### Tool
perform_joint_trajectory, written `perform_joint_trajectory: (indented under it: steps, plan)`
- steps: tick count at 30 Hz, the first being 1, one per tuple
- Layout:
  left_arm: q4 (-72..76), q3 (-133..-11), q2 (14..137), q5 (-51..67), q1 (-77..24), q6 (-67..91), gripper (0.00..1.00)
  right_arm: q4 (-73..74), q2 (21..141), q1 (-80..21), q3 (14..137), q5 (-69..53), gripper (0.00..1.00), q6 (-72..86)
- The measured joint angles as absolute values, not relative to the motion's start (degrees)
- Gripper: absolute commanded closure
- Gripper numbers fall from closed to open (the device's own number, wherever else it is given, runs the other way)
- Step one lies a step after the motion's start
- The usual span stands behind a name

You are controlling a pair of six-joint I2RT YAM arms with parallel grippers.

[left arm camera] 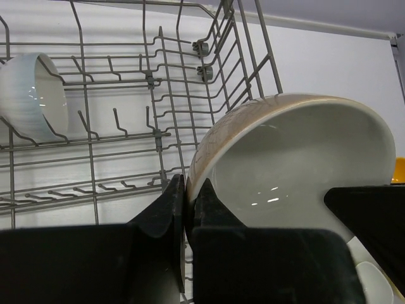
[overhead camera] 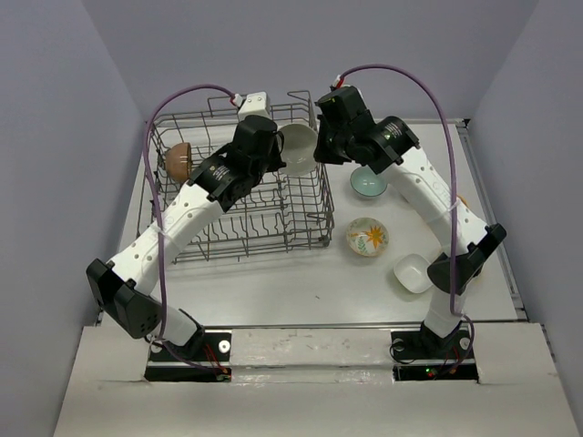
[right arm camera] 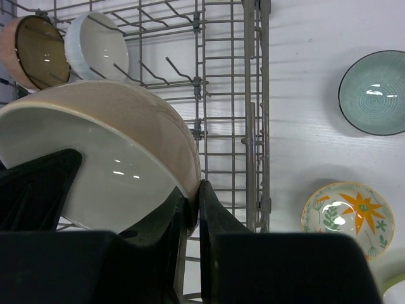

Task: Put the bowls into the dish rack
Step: Pass from the right arm to the left, then insert the bowl into the dish rack.

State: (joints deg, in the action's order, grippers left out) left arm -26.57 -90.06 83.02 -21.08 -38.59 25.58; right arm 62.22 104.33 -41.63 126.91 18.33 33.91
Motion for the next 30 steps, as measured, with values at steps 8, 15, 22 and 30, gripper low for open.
perform_joint_trajectory:
  steps: [8, 15, 22, 30]
  plan:
    - [-31.51, -92.42, 84.05, -25.71, -38.89, 23.97, 1.00, 59.37, 103.33, -41.65, 126.45, 19.33, 0.52, 33.82]
    - [-35.16, -95.98, 84.93, -28.82, -36.27, 22.55, 1.00, 58.35, 97.14, -41.63, 119.90, 24.12, 0.51, 33.85]
    - [-37.50, -102.59, 89.97, -39.64, -27.94, 19.59, 1.00, 58.22, 87.72, -41.63, 111.59, 26.24, 0.52, 33.85]
    - [-41.47, -115.28, 106.41, -50.22, -23.57, 15.16, 1.00, 59.61, 79.33, -41.65, 106.19, 27.44, 0.52, 33.87]
